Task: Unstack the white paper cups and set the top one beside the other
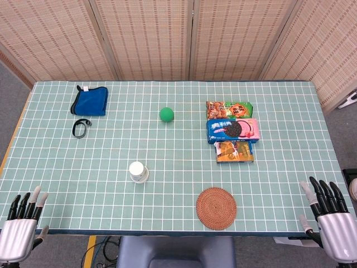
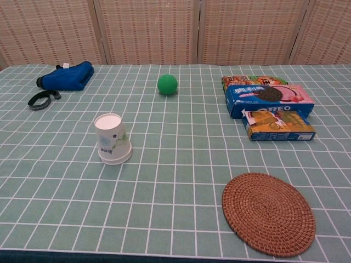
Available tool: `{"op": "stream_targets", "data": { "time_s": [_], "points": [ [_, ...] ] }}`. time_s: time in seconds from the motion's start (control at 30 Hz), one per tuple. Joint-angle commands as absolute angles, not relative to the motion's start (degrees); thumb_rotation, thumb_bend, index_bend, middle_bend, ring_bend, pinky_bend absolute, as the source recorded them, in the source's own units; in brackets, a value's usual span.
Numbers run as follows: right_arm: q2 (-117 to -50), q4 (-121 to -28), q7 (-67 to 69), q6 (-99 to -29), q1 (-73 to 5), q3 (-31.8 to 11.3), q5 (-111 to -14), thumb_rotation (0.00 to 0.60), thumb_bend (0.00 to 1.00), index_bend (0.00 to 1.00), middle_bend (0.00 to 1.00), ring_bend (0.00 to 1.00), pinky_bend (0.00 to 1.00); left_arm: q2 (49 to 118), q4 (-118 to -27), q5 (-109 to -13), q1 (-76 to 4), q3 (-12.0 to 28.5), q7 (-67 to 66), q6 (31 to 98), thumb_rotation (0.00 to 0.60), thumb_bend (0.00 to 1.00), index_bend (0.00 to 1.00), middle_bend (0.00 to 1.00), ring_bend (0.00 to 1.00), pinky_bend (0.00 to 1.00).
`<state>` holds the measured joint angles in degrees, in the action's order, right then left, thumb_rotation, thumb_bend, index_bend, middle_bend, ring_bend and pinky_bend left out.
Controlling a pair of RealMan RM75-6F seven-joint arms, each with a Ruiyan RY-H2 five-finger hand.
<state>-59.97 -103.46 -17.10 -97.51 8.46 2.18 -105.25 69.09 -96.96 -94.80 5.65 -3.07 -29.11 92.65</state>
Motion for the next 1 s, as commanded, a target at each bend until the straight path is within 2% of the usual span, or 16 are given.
{"op": "stream_targets", "data": {
  "time_s": [0.03,0.43,0.63,0.8,1.0],
  "points": [
    [-59.9,-103.5,-17.1,-97.3,8.4,2.2,-105.1,0.600,0.31,0.01,0.00,0.00,0.00,69.0,-97.1,-94.7,5.7,-3.1,-28.9,92.6,0.600,0.29,0.00,0.00,0.00,0.00],
    [-60.0,-103.9,-17.4,-97.7,8.8,2.0,-104.0,0.600,0.31,0.01,0.00,0.00,0.00,68.6,-96.9,-96.2,5.1,-3.2,-28.0,92.5,0.600,0.29,0.00,0.00,0.00,0.00],
    [-59.8,-103.7,-16.5,-99.4,9.5,2.1,-104.7,0.600,0.32,0.01,0.00,0.00,0.00,68.0,-97.7,-94.6,3.7,-2.6,-26.5,90.0,0.600,0.30,0.00,0.00,0.00,0.00],
    [-59.7,-103.7,-15.9,-98.2,8.5,1.9,-104.7,0.600,0.32,0.01,0.00,0.00,0.00,67.3,-99.8,-92.8,1.9,-1.2,-24.5,87.8,0.600,0.30,0.02,0.00,0.00,0.00],
    [-59.4,-104.1,-16.0,-94.8,6.6,0.9,-102.3,0.600,0.31,0.01,0.00,0.00,0.00,65.0,-104.3,-91.7,-0.4,-0.3,-27.2,84.8,0.600,0.30,0.11,0.00,0.00,0.00]
  ]
}}
